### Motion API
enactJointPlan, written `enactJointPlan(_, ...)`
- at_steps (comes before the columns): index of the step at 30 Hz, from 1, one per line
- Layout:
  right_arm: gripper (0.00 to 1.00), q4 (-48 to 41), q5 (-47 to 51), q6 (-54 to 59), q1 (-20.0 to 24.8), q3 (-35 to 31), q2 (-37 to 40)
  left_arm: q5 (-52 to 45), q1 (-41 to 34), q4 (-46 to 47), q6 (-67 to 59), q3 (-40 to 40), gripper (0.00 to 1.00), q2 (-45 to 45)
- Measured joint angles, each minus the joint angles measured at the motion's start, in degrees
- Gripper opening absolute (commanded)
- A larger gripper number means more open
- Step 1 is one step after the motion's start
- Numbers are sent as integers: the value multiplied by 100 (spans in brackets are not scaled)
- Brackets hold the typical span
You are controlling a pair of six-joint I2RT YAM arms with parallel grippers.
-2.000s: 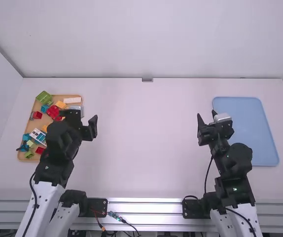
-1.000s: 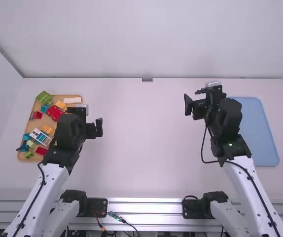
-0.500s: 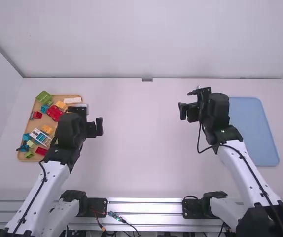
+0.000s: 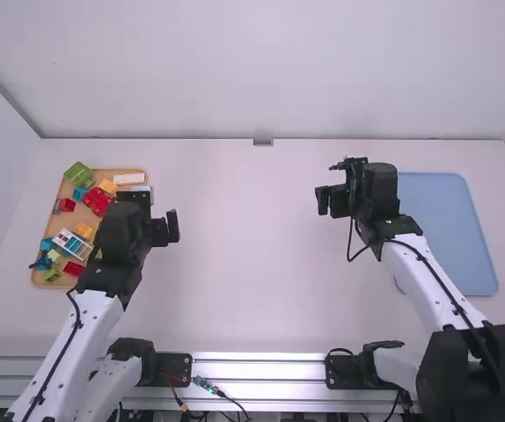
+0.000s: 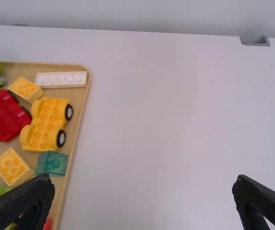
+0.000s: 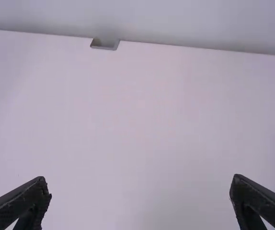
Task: Assemble lego blocks to make yellow taxi
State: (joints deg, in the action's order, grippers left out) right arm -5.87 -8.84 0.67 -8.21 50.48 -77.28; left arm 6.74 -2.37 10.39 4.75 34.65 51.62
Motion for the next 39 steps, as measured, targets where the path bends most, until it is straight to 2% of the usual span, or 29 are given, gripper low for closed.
enactJointPlan(9,99,-619,-2,-13,-44,662,-597,389,7,-66,-2,0,99,-9)
enactJointPlan(13,99,-931,-2,-2,-68,981,-935,588,225,-229,-98,0,99,304)
enactJointPlan(17,99,-1132,-4,0,-68,1198,-1150,527,505,74,-254,136,99,734)
enactJointPlan(25,99,-1204,0,79,-68,1305,-1270,531,813,1134,-385,1394,99,1657)
enactJointPlan(31,99,-1137,0,116,-68,1305,-1272,476,831,1565,-623,1996,99,2240)
enactJointPlan(34,99,-1117,-2,122,-68,1305,-1270,195,1008,1550,-614,2179,99,2463)
enactJointPlan(39,99,-1126,0,260,-68,1305,-1272,-793,1825,1598,-850,2673,99,2946)
